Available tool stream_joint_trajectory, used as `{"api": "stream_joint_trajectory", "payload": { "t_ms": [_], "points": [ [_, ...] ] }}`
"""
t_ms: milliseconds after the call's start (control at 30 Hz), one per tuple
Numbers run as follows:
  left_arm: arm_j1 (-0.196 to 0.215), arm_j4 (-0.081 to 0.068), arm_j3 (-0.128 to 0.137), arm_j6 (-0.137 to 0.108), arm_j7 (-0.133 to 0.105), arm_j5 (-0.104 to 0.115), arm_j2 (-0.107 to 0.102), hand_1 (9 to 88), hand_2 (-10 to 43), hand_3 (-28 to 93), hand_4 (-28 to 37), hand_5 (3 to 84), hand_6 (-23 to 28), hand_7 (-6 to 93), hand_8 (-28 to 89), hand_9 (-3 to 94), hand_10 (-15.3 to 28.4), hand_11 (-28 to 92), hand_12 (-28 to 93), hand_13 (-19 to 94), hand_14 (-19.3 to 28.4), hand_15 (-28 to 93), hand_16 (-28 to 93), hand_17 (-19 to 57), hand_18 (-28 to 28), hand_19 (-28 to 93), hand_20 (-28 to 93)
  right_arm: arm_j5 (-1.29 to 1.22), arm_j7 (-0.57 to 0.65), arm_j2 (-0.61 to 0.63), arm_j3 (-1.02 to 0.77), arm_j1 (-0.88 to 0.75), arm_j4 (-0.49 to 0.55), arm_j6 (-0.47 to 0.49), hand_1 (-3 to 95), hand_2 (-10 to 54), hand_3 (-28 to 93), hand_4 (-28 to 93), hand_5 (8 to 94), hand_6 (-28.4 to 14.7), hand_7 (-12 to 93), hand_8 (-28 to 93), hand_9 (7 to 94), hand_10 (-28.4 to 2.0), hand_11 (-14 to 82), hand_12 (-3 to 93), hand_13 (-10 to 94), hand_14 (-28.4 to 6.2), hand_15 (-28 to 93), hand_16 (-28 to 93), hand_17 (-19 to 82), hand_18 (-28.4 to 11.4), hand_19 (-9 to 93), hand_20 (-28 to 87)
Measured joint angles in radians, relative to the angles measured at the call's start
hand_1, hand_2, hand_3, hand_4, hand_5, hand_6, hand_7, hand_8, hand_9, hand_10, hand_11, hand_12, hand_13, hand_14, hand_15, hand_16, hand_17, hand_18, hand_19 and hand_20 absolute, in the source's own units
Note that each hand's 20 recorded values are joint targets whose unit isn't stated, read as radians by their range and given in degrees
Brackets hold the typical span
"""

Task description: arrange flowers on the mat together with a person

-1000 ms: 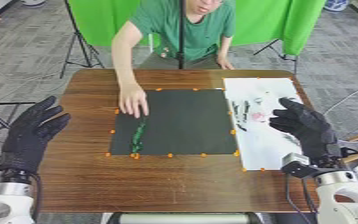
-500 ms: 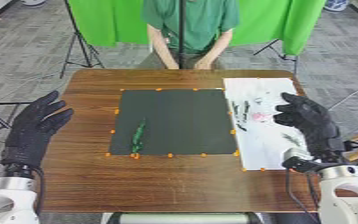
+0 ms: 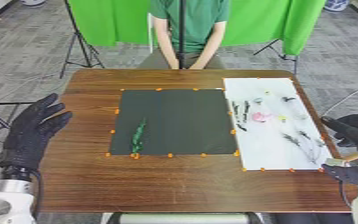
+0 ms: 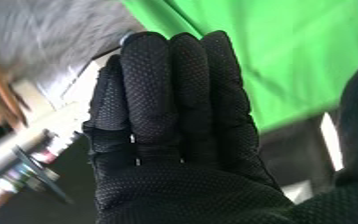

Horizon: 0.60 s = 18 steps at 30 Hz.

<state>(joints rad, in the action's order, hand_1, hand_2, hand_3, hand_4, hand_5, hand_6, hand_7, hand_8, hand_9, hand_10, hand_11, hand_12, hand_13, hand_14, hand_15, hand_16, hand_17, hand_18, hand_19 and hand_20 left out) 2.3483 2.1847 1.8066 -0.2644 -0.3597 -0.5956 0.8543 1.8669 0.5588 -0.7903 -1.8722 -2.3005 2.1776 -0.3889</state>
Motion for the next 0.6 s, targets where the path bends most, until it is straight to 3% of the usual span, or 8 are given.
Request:
{"api": "stream_joint_trajectory", "payload": {
  "t_ms": [133, 233, 467, 600],
  "points": [
    [0.003, -0.001, -0.004, 0.001, 0.001, 0.0, 0.0, 29.6, -0.2, 70, -24.3, 37.0, 2.4, 23.6, -10, 32.5, 13.7, 30, 16, 30, 17.3, 38, 0, -2.6, 22.5, 51, 8, 0.213, 0.17, 0.035, 0.032, 0.046, -0.003, 0.261, 32.9, -8.4, 27, -23, 59.8, -3.1, 38, -11, 60.4, -15.1, 49.1, 38.6, 58, -14.6, 67, 26, 29, -21.3, 78, 38],
    [-0.009, -0.004, -0.015, 0.002, 0.004, 0.0, -0.001, 29.5, -0.2, 70, -24.4, 37.0, 2.4, 23.6, -10, 32.5, 13.7, 30, 16, 30, 17.3, 38, 0, -2.7, 22.5, 51, 8, 0.311, 0.207, 0.06, 0.058, 0.084, -0.016, 0.379, 32.4, -8.4, 28, -23, 60.4, -3.2, 38, -11, 60.6, -15.4, 49.1, 39.1, 58, -14.7, 67, 26, 29, -21.6, 78, 38],
    [-0.023, -0.005, -0.018, 0.004, 0.006, 0.0, -0.007, 29.5, 0.1, 69, -24.2, 37.0, 2.4, 23.6, -10, 32.5, 13.7, 30, 16, 30, 17.4, 38, 0, -2.7, 22.5, 51, 8, 0.326, 0.245, 0.082, 0.099, 0.146, -0.039, 0.535, 32.8, -9.0, 33, -26, 62.2, -2.7, 39, -11, 62.1, -15.4, 50.0, 39.2, 59, -14.9, 69, 26, 29, -22.1, 80, 38],
    [-0.029, -0.007, -0.021, 0.009, 0.01, 0.0, -0.007, 29.4, 0.0, 70, -24.3, 37.0, 2.4, 23.5, -10, 32.5, 13.7, 30, 16, 31, 17.4, 38, 0, -2.7, 22.4, 51, 8, 0.307, 0.281, 0.086, 0.127, 0.161, -0.052, 0.566, 33.9, -9.3, 34, -27, 63.8, -1.9, 41, -12, 63.9, -14.4, 51.9, 39.9, 61, -14.6, 70, 27, 30, -22.4, 82, 38]
  ]
}}
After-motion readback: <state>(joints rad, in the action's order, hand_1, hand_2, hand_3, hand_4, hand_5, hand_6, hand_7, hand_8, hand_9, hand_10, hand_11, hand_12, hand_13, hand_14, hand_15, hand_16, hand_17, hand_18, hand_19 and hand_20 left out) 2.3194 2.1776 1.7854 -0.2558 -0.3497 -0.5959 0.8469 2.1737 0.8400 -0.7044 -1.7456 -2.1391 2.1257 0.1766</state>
